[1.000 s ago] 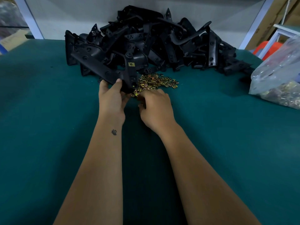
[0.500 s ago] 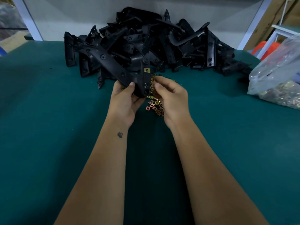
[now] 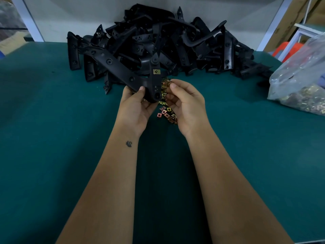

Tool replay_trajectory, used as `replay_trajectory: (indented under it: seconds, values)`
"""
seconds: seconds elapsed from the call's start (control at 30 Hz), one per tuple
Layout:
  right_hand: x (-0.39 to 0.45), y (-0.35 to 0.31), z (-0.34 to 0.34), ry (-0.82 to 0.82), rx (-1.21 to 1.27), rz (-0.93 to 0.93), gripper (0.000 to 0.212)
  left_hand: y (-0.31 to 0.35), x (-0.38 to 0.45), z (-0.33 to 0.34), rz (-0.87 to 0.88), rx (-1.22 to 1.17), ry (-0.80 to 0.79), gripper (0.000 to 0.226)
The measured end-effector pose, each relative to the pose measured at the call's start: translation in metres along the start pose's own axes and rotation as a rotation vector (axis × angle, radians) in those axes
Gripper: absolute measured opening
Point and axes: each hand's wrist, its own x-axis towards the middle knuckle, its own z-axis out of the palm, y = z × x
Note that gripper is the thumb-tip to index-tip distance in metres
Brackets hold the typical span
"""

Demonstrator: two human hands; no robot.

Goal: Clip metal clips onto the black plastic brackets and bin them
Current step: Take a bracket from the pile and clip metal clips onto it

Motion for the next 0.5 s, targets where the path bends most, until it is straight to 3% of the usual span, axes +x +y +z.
replay_trajectory:
  seconds: [0.5]
  values:
    - [0.0016, 0.0006, 0.0008, -0.059, -0.121, -0.007, 0.020, -0.0008, -0.0029, 0.0043, -0.016, 0.023, -0.017, 0.019]
